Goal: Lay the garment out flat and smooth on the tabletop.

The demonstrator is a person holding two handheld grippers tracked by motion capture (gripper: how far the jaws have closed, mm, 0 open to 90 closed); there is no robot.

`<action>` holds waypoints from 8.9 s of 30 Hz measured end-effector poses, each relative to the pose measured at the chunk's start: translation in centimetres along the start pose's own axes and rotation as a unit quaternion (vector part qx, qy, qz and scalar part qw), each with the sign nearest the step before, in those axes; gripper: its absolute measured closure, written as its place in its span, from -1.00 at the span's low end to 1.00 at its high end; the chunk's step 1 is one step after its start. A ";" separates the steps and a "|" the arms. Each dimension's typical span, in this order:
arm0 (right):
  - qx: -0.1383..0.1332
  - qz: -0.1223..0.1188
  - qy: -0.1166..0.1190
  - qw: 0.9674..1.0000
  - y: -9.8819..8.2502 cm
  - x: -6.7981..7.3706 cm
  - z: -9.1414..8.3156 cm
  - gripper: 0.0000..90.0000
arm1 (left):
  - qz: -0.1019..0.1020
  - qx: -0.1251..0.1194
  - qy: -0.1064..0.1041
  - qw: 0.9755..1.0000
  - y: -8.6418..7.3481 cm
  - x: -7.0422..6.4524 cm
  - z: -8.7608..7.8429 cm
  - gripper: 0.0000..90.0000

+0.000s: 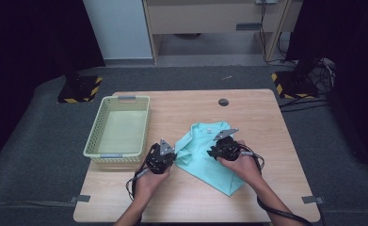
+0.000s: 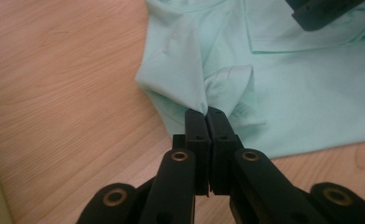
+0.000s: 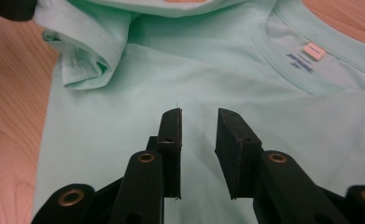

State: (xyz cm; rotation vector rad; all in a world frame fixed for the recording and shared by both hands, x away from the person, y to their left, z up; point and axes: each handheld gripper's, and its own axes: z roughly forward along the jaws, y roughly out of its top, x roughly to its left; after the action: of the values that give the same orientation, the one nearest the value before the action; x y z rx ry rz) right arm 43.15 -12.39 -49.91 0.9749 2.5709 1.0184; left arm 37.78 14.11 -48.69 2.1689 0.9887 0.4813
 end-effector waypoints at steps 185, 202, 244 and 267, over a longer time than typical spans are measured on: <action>-0.027 0.131 -0.067 0.989 -2.6 -11.7 -0.7 0.19 | -0.048 0.014 -0.055 0.997 -0.1 -0.6 0.5 -0.22; -0.013 0.106 -0.035 0.994 -1.6 -10.7 -0.3 0.99 | -0.057 0.006 -0.061 0.996 -1.5 -0.4 -0.5 -0.20; -0.022 -0.057 0.040 0.997 -1.3 7.4 -4.1 0.44 | -0.040 0.007 -0.028 0.999 -1.7 -0.5 -0.1 -0.17; -0.039 0.096 -0.057 0.993 -8.3 -4.5 -9.3 0.22 | 0.023 -0.005 -0.121 0.992 -0.7 -5.1 1.8 -0.22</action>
State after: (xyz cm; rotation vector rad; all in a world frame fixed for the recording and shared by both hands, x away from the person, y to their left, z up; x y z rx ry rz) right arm 38.54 -24.74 -48.86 1.2414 2.3618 1.0675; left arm 35.17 9.81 -50.68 2.1836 0.8031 0.2356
